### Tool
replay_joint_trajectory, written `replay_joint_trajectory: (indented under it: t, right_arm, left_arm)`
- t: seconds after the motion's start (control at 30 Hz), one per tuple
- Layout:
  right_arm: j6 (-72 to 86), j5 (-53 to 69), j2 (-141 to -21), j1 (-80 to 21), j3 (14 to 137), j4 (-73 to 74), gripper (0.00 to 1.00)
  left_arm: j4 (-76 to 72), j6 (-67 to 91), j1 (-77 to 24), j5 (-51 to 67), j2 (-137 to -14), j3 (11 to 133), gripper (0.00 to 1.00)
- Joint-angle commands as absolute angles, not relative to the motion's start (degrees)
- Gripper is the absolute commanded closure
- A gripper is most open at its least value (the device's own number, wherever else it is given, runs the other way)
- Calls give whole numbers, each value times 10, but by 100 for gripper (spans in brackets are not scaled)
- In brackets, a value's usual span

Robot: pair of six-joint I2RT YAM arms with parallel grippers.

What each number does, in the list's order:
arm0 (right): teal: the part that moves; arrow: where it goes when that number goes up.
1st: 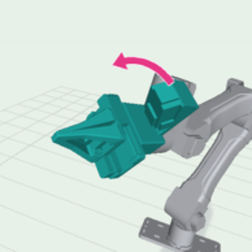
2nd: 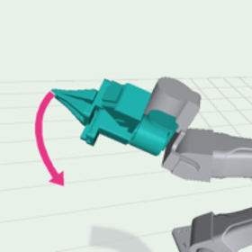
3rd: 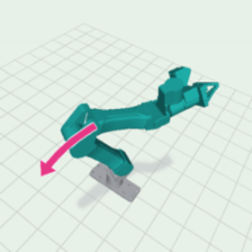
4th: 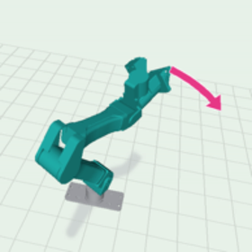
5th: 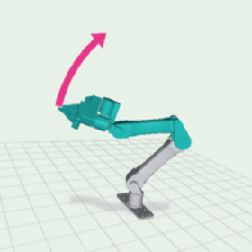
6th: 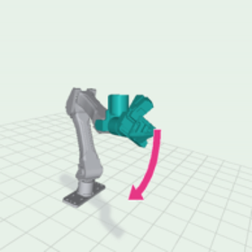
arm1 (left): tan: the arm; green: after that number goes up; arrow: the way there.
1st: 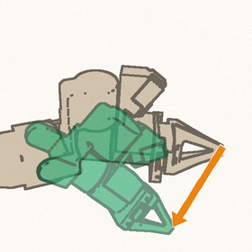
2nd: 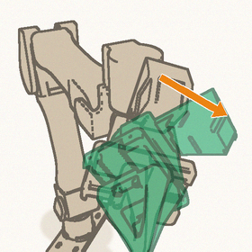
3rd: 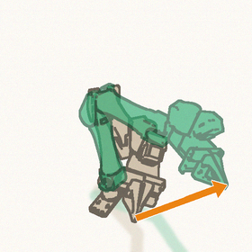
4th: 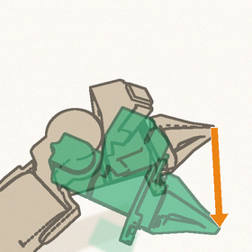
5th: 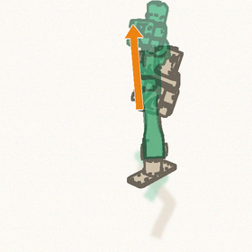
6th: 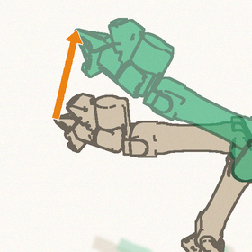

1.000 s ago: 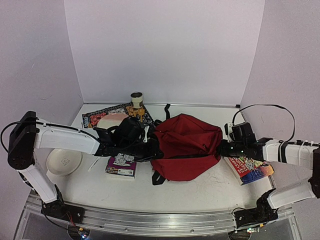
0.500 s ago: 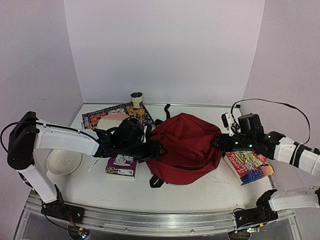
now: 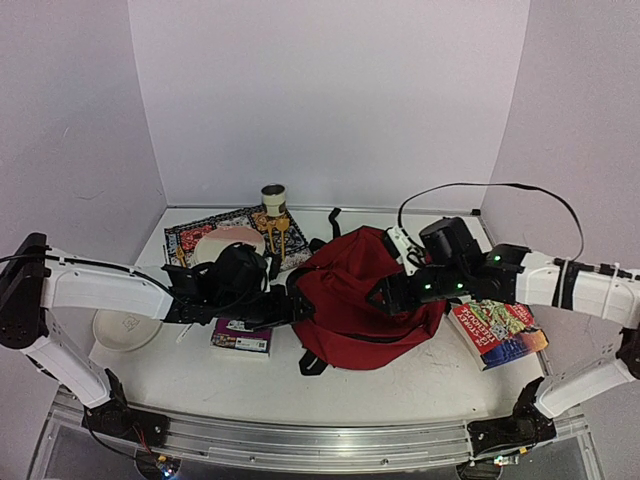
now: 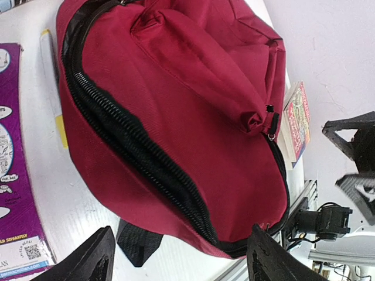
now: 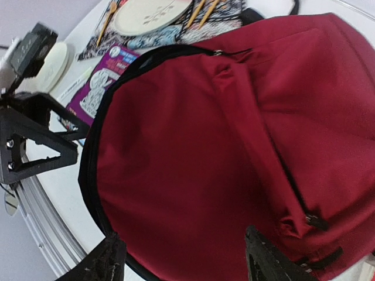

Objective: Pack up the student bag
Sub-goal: Unzip the largest pocket of the student bag, then pick up the largest pocket of the bag from the student bag.

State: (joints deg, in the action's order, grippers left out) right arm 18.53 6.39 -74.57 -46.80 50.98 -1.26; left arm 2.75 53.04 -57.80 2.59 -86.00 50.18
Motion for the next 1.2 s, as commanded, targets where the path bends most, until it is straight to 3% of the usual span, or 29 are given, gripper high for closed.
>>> replay_joint_trajectory:
  t: [0.0,0.63,1.17]
  right_arm:
    - [173,71,-801,-511,561,-1,28]
    - [110,105,-850,-546,568,90,27]
    - [125,-10,-859,-546,586,126,59]
  left_arm:
    - [21,535,-577,15,-852,501,22]
    - [2,534,-577,36,-858,480,25]
    - [-27,543,-577,80,-893,478,25]
